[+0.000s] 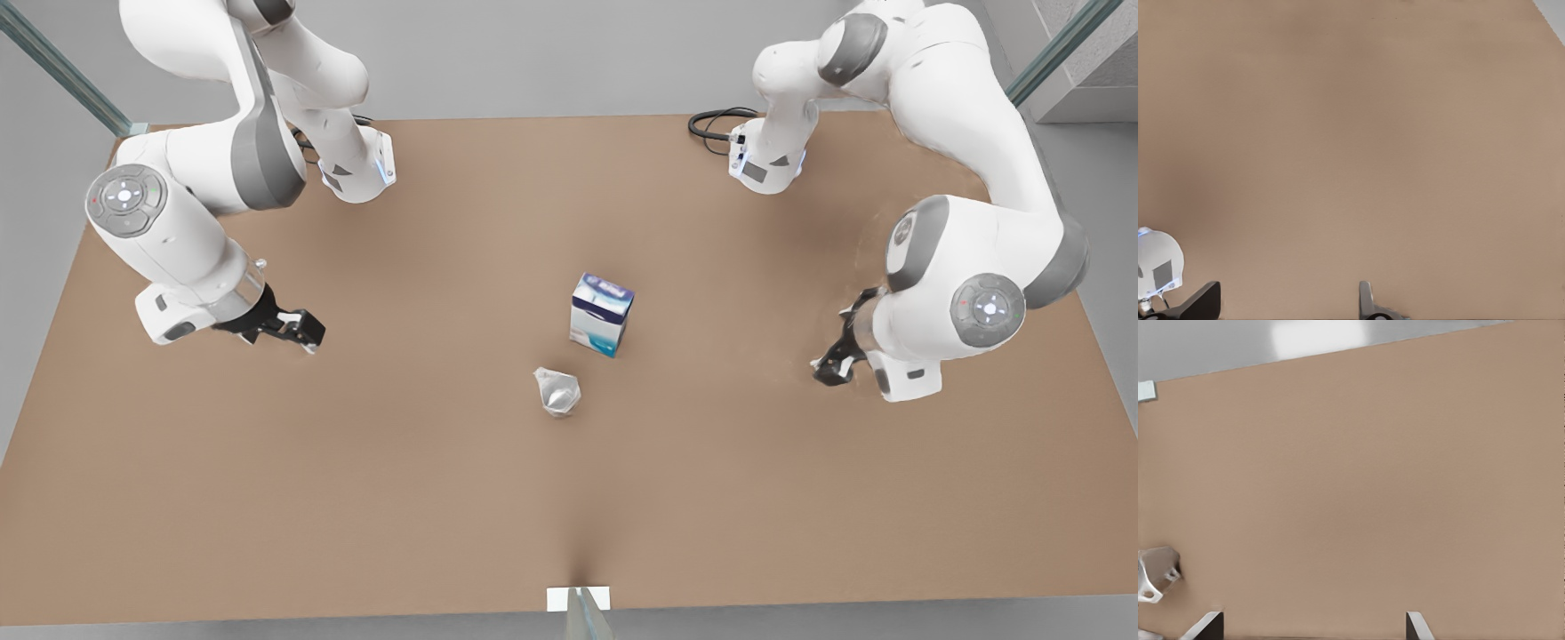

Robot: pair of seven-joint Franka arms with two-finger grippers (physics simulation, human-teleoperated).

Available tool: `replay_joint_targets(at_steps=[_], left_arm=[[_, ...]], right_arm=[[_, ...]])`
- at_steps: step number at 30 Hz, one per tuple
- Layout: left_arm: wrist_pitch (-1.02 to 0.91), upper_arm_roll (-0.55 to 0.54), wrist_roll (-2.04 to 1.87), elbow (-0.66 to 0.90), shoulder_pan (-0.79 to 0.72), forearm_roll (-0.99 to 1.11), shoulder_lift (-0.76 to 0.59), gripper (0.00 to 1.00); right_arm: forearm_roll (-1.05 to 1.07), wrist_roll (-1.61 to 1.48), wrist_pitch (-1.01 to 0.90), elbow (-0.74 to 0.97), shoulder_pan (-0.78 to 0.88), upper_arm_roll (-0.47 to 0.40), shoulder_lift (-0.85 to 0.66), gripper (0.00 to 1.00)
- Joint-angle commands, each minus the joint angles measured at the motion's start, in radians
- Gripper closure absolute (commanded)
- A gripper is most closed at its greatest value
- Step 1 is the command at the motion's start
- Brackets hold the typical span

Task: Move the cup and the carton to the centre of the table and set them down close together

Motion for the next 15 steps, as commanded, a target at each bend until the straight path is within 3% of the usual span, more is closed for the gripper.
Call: replay_joint_targets(at_steps=[1, 3, 4, 5, 6, 9, 10, 12, 15], left_arm=[[-0.047, 0.003, 0.387, 0.0, 0.043, -0.208, -0.004, 0.0], [-0.05, 0.04, 0.888, -0.003, 0.105, -0.129, -0.023, 0.0], [0.01, 0.046, 0.888, -0.087, 0.102, -0.125, -0.131, 0.0], [0.133, 0.069, 0.88, -0.3, 0.073, -0.109, -0.313, 0.0], [0.143, 0.067, 0.879, -0.319, 0.068, -0.111, -0.338, 0.0], [0.154, 0.069, 0.879, -0.322, 0.034, -0.109, -0.339, 0.0], [0.154, 0.069, 0.88, -0.322, 0.034, -0.109, -0.338, 0.0], [0.157, 0.069, 0.88, -0.322, 0.036, -0.111, -0.336, 0.0], [0.157, 0.069, 0.88, -0.322, 0.036, -0.111, -0.335, 0.0]], right_arm=[[-0.008, 0.008, -0.005, 0.015, 0.003, 0.0, -0.002, 0.0], [-0.035, 0.184, -0.042, 0.018, -0.013, -0.006, -0.002, 0.0], [-0.037, 0.181, -0.038, 0.044, -0.008, -0.005, 0.001, 0.0], [-0.031, 0.146, -0.038, 0.049, -0.014, -0.005, 0.007, 0.0], [-0.032, 0.071, -0.047, 0.049, -0.034, -0.005, 0.007, 0.0], [-0.025, 0.051, -0.096, 0.053, -0.027, -0.011, 0.006, 0.0], [-0.023, -0.208, -0.096, 0.05, 0.056, -0.132, 0.0, 0.0], [-0.031, -0.333, -0.096, 0.041, 0.121, -0.206, -0.004, 0.0], [-0.028, -0.331, -0.094, -0.03, 0.121, -0.207, -0.05, 0.0]])
